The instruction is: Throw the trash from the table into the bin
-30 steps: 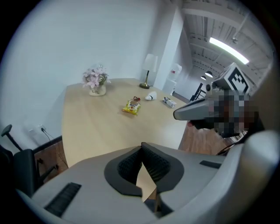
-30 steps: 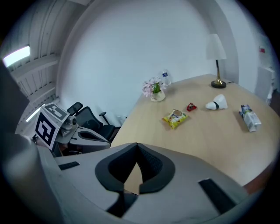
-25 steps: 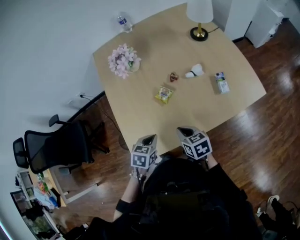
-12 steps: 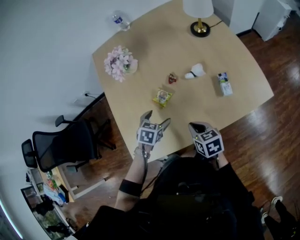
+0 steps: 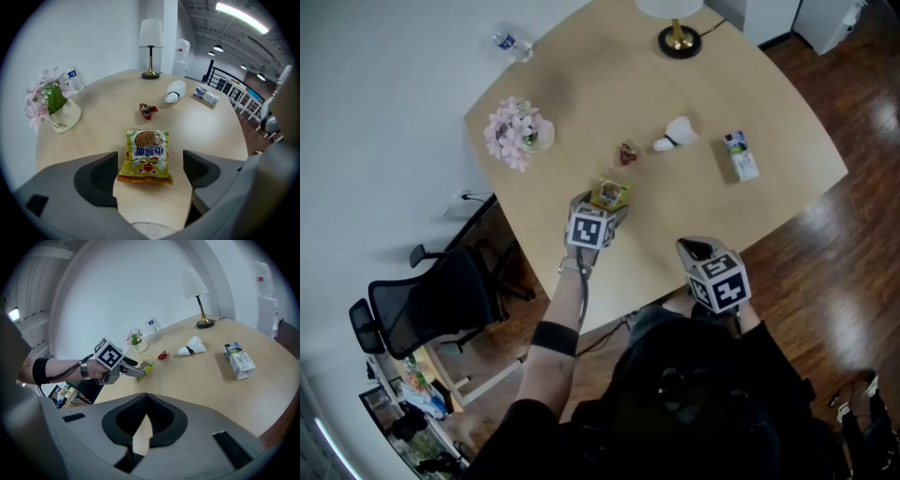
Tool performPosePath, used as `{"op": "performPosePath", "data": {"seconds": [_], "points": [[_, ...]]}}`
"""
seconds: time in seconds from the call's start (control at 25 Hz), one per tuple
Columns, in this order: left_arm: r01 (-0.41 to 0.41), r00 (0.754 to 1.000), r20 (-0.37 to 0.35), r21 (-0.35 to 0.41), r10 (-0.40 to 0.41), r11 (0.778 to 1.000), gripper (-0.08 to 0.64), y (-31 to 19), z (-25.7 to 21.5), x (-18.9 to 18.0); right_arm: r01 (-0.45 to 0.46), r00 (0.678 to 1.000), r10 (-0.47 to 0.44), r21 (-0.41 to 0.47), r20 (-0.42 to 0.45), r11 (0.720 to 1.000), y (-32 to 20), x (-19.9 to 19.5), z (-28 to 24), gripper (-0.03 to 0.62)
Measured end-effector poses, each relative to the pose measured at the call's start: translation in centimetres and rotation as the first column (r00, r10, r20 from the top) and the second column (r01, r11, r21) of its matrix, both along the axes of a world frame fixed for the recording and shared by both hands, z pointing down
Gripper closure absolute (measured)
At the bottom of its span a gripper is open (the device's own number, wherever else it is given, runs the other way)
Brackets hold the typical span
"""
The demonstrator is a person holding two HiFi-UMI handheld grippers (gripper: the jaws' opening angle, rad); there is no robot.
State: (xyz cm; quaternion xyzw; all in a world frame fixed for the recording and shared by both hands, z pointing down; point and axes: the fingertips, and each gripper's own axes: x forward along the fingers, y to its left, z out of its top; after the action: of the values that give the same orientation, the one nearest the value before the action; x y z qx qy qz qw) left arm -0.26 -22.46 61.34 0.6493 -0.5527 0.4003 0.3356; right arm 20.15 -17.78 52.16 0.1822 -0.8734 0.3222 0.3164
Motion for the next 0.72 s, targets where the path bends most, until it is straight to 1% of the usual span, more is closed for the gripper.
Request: {"op": "performPosePath", "data": {"seconds": [0.12,0.16,0.2,0.24,0.4,0.48,0.56,0.64,0.72], "points": [[-0.025,1.0,0.018,-0.047,0.025,0.999,0.143,0.2,1.4,0.1,-0.013,1.0,0.013,-0.011,0.004,1.0,-0.1,0.0,0.2,0.583],[-0.028,0.999,0.029,-0.055,0.03,0.998,0.158,0.4,1.6,0.1,-0.014,1.0,0.014,-0.014,0.003,1.0,0.0,0.1,0.3,0.583],[-0.026,0.999,0.038,-0.056,0.029,0.998,0.188,0.4,1.8,0.0,-0.014,1.0,0.014,-0.016,0.001,1.0,0.0,0.1,0.4,0.583],[-0.02,0.999,0.043,-0.052,0.023,0.998,0.223,0.4,1.8,0.0,-0.015,1.0,0.015,-0.018,0.0,1.0,0.0,0.1,0.6,0.583],[0.003,0.999,0.047,-0.031,-0.002,1.0,0.279,0.5,1.8,-0.1,-0.017,1.0,0.017,-0.021,0.001,1.0,0.2,-0.1,0.7,0.583],[0.013,0.999,0.053,-0.018,-0.012,1.0,0.33,0.6,1.6,-0.2,-0.017,1.0,0.017,-0.023,-0.003,1.0,0.5,-0.1,0.6,0.583],[0.027,0.998,0.05,-0.009,-0.026,1.0,0.365,0.7,1.3,-0.2,-0.019,1.0,0.019,-0.023,-0.004,1.0,0.6,-0.1,0.5,0.583],[0.033,0.998,0.046,-0.006,-0.033,0.999,0.383,0.9,0.9,-0.2,-0.019,1.0,0.019,-0.02,-0.006,1.0,0.8,-0.2,0.4,0.583],[0.032,0.999,0.027,-0.001,-0.032,0.999,0.392,1.2,0.4,0.2,-0.017,1.0,0.017,-0.015,-0.006,1.0,0.9,-0.3,0.3,0.583]]}}
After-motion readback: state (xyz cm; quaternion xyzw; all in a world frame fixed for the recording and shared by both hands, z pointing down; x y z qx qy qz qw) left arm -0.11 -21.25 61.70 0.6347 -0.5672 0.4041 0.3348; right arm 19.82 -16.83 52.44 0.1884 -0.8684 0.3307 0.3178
